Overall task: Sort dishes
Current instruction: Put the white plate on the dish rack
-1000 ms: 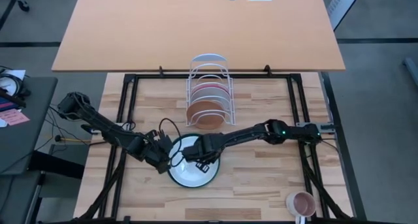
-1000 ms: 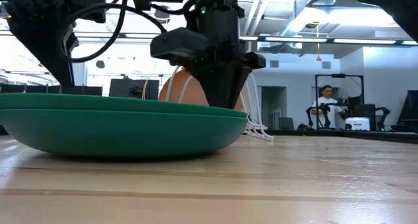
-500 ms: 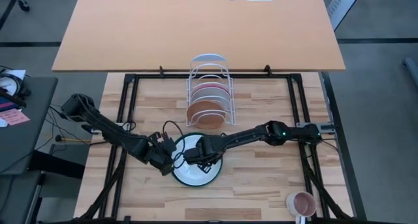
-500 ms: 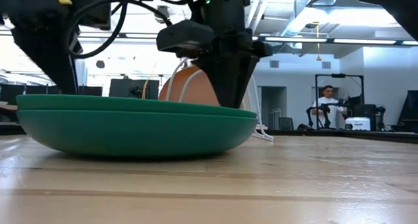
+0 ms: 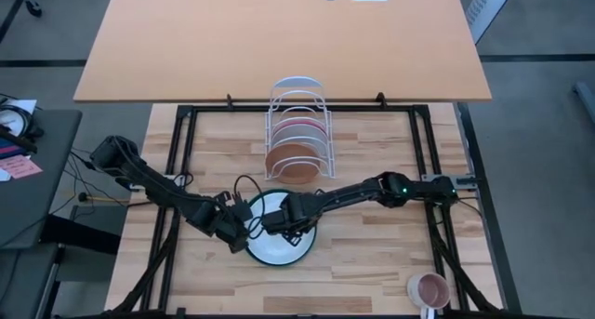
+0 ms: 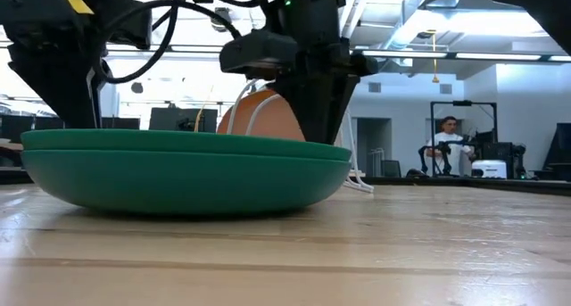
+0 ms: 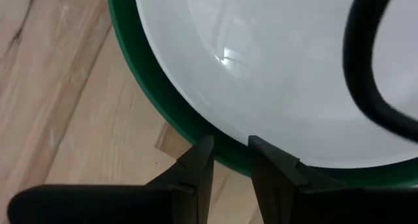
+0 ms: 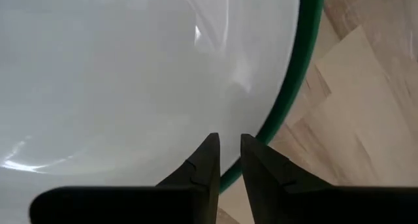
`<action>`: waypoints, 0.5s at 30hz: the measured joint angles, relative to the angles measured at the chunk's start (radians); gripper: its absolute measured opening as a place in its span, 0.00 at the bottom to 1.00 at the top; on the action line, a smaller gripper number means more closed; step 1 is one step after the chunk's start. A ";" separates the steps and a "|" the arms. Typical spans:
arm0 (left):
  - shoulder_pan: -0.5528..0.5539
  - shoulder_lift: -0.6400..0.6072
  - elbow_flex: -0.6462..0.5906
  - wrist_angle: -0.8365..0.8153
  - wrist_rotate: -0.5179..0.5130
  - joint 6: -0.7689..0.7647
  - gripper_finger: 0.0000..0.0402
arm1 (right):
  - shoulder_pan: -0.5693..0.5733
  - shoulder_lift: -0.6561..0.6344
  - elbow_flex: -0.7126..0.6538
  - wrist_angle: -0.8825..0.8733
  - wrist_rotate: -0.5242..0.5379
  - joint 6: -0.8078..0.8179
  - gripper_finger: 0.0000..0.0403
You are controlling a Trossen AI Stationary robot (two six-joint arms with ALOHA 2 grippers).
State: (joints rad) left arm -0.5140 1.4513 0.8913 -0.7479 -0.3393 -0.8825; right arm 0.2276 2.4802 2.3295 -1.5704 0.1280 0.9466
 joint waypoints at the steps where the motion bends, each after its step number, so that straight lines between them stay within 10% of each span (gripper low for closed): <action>1: 0.000 0.000 0.000 0.000 0.000 0.001 0.23 | 0.000 0.000 0.000 -0.001 0.000 -0.001 0.17; 15: -0.002 -0.001 0.000 0.001 0.004 0.003 0.23 | -0.001 0.008 0.001 0.009 -0.003 0.003 0.17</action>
State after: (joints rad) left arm -0.5159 1.4506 0.8909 -0.7473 -0.3351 -0.8797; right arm 0.2270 2.4880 2.3302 -1.5618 0.1251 0.9497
